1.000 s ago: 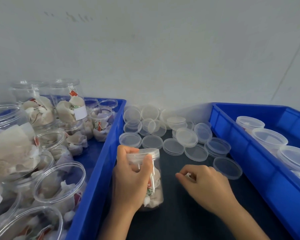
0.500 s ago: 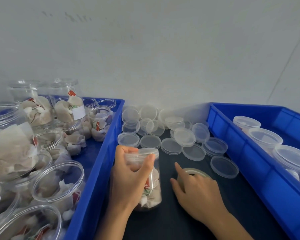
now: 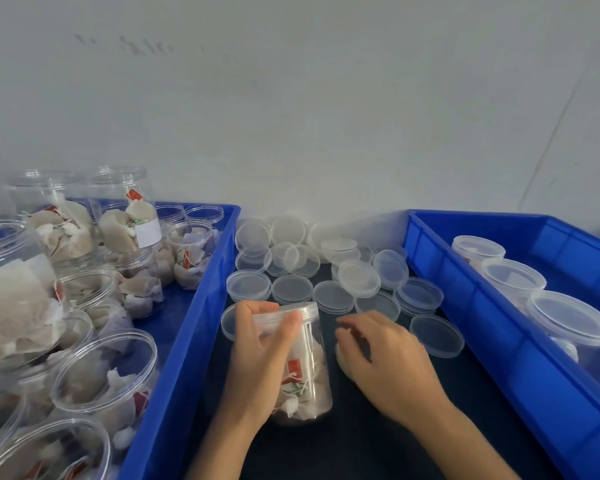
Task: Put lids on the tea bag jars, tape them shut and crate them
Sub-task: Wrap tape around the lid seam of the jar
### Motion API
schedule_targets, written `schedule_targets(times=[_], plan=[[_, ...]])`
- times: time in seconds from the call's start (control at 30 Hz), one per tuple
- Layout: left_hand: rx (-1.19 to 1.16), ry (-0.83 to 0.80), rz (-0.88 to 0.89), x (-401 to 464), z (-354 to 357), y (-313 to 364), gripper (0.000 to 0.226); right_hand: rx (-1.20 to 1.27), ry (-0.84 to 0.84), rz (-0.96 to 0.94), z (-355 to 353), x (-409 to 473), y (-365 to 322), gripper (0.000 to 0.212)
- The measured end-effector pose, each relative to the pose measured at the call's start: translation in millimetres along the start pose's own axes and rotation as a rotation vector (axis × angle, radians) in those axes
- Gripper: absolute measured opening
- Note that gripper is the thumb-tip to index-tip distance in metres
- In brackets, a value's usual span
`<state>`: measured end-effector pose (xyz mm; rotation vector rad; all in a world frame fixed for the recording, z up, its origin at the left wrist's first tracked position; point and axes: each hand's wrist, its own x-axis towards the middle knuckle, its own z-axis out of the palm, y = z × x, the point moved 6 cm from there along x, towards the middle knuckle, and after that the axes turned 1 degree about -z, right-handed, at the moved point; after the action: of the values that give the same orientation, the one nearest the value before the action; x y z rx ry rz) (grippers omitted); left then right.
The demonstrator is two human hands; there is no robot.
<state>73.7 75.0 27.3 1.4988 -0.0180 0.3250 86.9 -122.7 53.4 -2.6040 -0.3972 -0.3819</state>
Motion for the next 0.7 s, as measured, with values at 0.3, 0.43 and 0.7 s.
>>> schedule_targets(times=[0.3, 0.43, 0.7], plan=[[-0.067, -0.258, 0.089, -3, 30, 4, 0.04, 0.501, -0.103, -0.084, -10, 14, -24, 0.043], [-0.031, -0.299, 0.127, -3, 30, 3, 0.037, 0.513, -0.099, -0.09, -10, 14, -20, 0.044], [-0.081, -0.36, 0.189, 3, 53, 17, 0.044, 0.405, -0.197, -0.088, -43, 27, -16, 0.052]])
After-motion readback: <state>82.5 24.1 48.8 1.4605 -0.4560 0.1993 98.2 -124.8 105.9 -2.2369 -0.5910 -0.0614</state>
